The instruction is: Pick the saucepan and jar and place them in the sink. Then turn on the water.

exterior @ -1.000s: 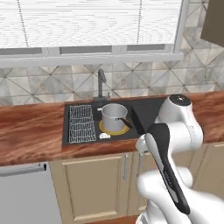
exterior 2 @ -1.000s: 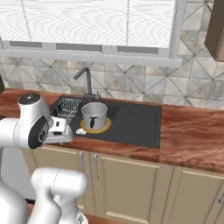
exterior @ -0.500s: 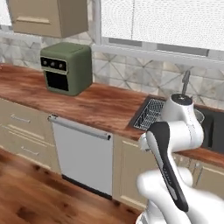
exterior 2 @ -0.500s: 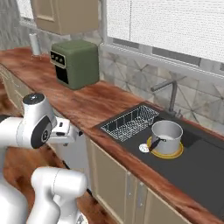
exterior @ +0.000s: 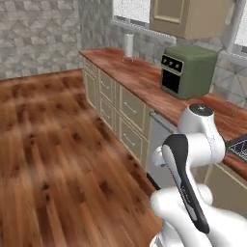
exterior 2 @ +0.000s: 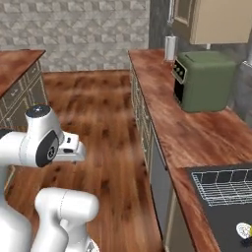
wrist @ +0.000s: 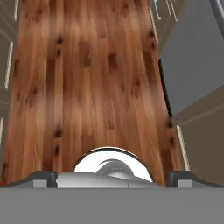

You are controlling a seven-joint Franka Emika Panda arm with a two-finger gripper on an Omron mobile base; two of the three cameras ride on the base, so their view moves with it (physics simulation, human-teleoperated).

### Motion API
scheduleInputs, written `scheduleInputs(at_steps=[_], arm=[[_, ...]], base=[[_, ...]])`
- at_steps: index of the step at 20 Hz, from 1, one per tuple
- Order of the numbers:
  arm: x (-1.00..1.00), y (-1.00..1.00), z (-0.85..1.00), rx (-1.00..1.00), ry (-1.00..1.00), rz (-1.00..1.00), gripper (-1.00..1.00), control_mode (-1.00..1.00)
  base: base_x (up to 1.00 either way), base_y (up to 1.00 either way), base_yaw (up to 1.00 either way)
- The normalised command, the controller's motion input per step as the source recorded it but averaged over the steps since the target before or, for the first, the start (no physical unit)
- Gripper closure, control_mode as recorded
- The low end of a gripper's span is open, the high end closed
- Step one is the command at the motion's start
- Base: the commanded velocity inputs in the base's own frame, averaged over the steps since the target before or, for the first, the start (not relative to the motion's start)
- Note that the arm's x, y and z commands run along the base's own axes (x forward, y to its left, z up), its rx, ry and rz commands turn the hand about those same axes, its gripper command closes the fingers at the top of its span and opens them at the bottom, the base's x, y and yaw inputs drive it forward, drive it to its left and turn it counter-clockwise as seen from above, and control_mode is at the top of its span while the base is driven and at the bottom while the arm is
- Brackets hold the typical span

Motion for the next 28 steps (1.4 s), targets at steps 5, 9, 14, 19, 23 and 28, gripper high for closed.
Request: scheduleInputs(at_steps=[5,9,14,19,23,28], arm=[[0.0,0.0,0.0,0.0,0.0,0.0,-1.0,1.0],[0.0,0.0,0.0,0.0,0.0,0.0,-1.0,1.0],[0.0,0.0,0.0,0.0,0.0,0.0,-1.0,1.0],[0.0,0.0,0.0,0.0,0.0,0.0,-1.0,1.0],[0.0,0.0,0.0,0.0,0.0,0.0,-1.0,1.0],[0.0,0.0,0.0,0.0,0.0,0.0,-1.0,1.0]], base=[[0.1,0.53,0.76],[0.22,0.37,0.76],[0.65,-0.11,0.31],[1.0,-0.03,0.19],[1.0,0.0,0.11],[0.94,0.02,0.37]])
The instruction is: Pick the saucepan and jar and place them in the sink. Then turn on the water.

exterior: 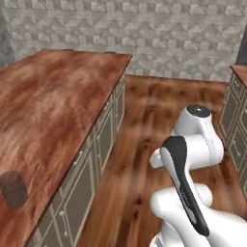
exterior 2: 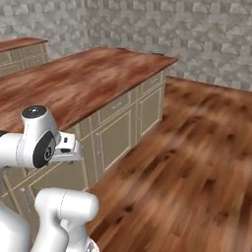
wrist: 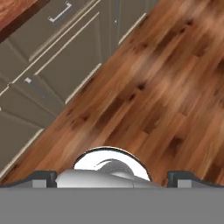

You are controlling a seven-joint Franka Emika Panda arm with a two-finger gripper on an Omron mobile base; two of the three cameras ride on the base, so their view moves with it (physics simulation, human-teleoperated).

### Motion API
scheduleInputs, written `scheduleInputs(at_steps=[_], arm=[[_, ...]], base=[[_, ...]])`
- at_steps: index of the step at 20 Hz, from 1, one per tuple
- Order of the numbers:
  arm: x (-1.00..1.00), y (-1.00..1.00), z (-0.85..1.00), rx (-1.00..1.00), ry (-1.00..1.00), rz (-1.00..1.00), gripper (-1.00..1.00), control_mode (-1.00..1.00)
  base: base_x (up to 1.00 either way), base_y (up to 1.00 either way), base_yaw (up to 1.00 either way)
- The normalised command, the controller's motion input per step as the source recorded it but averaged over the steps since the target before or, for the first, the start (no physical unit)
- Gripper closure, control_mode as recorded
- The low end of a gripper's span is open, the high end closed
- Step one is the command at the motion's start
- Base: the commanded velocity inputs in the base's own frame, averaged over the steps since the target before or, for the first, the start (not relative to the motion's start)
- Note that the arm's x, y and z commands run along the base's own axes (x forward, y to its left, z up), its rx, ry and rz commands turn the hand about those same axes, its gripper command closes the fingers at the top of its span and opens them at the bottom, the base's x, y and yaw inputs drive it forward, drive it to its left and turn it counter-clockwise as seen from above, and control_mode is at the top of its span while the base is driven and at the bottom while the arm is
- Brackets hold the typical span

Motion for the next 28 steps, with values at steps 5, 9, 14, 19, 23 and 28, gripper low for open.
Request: scheduleInputs(at_steps=[5,9,14,19,23,28], arm=[[0.0,0.0,0.0,0.0,0.0,0.0,-1.0,1.0],[0.0,0.0,0.0,0.0,0.0,0.0,-1.0,1.0],[0.0,0.0,0.0,0.0,0.0,0.0,-1.0,1.0],[0.0,0.0,0.0,0.0,0.0,0.0,-1.0,1.0],[0.0,0.0,0.0,0.0,0.0,0.0,-1.0,1.0],[0.0,0.0,0.0,0.0,0.0,0.0,-1.0,1.0]], base=[[0.63,0.21,0.79],[0.39,0.05,0.85],[0.58,0.04,0.79],[0.93,-0.24,0.46],[0.79,-0.13,0.36],[0.69,0.0,0.39]])
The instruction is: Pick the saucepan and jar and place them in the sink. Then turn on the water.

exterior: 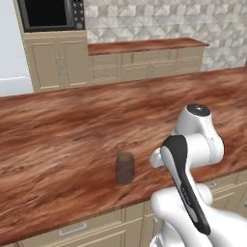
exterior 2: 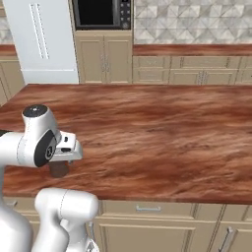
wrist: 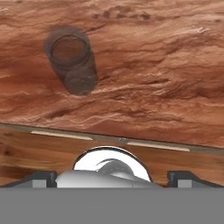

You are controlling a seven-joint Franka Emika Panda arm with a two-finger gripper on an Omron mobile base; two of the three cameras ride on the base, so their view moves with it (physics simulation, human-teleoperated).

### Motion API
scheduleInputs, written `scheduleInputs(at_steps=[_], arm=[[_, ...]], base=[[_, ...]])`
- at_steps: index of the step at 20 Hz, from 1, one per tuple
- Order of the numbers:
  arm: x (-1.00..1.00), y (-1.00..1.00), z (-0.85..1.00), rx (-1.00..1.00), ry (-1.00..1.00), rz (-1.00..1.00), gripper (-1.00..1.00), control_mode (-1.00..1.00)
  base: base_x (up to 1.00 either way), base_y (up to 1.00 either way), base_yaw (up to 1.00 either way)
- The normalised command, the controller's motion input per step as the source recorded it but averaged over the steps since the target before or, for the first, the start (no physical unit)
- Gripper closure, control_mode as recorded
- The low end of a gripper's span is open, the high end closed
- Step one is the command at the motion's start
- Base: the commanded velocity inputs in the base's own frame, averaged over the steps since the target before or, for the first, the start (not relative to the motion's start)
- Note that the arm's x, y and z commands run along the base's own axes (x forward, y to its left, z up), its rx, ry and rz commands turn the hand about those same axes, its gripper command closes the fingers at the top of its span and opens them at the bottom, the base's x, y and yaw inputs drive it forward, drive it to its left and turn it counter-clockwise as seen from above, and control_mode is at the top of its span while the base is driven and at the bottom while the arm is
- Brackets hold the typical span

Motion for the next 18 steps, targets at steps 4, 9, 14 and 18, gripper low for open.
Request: scheduleInputs(at_steps=[4,9,14,18], arm=[[0.0,0.0,0.0,0.0,0.0,0.0,-1.0,1.0],[0.0,0.0,0.0,0.0,0.0,0.0,-1.0,1.0],[0.0,0.04,0.0,0.0,0.01,0.0,-1.0,-1.0],[0.27,0.37,0.05,-0.03,0.18,-0.04,-1.0,-1.0]], base=[[0.46,0.01,0.21],[0.38,0.04,0.2],[0.0,0.0,0.0],[0.0,0.0,0.0]])
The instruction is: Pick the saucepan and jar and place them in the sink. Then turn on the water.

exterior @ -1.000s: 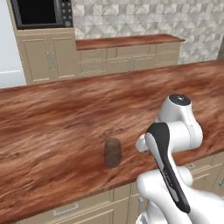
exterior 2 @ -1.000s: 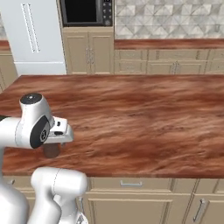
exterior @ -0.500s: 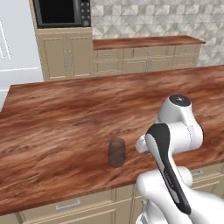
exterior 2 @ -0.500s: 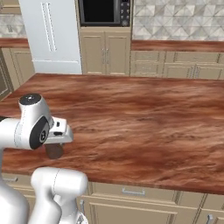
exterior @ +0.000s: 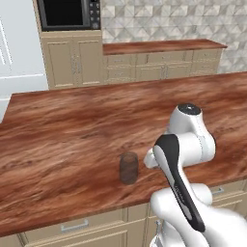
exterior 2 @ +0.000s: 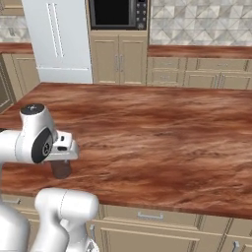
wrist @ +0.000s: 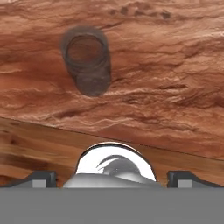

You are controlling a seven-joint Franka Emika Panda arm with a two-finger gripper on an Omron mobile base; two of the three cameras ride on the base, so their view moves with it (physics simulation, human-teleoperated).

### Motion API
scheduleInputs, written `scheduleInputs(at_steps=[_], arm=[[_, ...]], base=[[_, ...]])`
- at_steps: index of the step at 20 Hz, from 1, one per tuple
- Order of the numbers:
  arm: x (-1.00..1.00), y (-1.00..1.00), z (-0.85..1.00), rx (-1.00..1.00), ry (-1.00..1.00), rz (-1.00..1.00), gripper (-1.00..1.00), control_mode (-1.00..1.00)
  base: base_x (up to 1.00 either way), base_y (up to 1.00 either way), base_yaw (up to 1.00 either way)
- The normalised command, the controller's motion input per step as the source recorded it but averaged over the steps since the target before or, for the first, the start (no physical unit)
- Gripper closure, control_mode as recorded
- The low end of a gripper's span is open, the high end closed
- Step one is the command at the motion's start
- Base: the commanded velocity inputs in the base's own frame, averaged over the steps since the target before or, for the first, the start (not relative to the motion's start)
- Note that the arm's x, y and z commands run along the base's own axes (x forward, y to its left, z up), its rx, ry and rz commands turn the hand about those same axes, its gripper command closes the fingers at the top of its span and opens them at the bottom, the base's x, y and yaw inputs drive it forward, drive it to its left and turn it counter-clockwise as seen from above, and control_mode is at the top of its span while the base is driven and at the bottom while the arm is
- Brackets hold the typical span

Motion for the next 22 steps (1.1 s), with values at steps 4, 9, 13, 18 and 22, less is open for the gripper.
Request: scheduleInputs(at_steps=[4,9,13,18,22], arm=[[0.53,0.05,0.24,-0.01,0.14,-0.13,-1.0,-1.0],[0.43,0.04,0.07,0.0,0.0,-0.1,-1.0,-1.0],[0.19,0.27,-0.02,0.0,0.0,-0.04,-1.0,-1.0],[0.22,0.21,-0.3,0.0,0.0,-0.02,-1.0,-1.0],[0.3,0.0,-0.49,0.03,0.0,0.0,-1.0,-1.0]], base=[[0.0,0.0,0.0],[0.0,0.0,0.0],[0.0,0.0,0.0],[0.0,0.0,0.0],[0.0,0.0,0.0]])
